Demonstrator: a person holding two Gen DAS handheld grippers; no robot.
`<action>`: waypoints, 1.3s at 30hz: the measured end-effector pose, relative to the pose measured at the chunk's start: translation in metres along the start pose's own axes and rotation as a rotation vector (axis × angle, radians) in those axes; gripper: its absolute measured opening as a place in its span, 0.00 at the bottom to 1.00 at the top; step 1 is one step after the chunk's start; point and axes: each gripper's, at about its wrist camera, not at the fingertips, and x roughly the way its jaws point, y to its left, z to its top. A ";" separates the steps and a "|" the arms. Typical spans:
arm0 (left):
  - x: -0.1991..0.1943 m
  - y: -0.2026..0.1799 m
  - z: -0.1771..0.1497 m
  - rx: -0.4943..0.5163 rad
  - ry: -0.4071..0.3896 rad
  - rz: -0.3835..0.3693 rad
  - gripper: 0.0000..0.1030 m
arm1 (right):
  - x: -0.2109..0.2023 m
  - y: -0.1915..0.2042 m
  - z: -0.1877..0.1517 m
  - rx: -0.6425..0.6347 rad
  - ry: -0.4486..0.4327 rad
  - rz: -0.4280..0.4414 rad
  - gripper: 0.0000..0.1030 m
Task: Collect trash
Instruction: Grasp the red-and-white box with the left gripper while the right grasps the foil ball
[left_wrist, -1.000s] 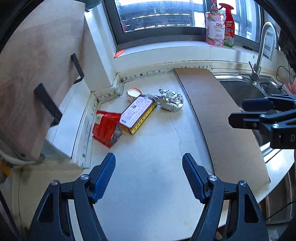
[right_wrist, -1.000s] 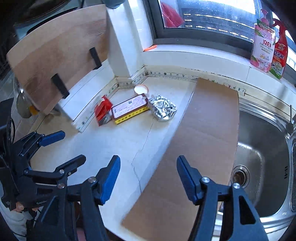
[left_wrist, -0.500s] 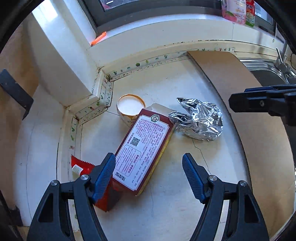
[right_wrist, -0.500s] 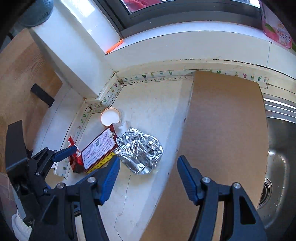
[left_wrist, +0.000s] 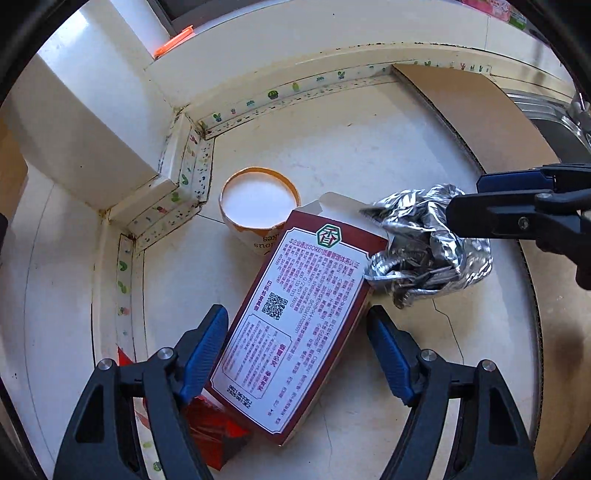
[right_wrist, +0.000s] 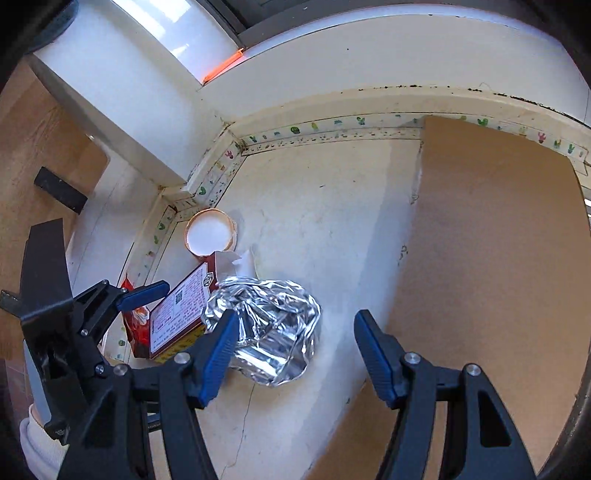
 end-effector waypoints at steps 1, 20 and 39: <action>0.000 0.003 0.002 -0.009 -0.002 -0.011 0.74 | 0.001 0.000 0.000 0.002 0.002 0.010 0.65; 0.009 0.017 0.001 -0.175 -0.016 -0.116 0.62 | 0.011 -0.012 0.004 0.129 0.039 0.213 0.66; -0.054 -0.016 -0.047 -0.285 -0.081 -0.143 0.56 | -0.077 0.040 -0.041 -0.064 -0.130 0.153 0.35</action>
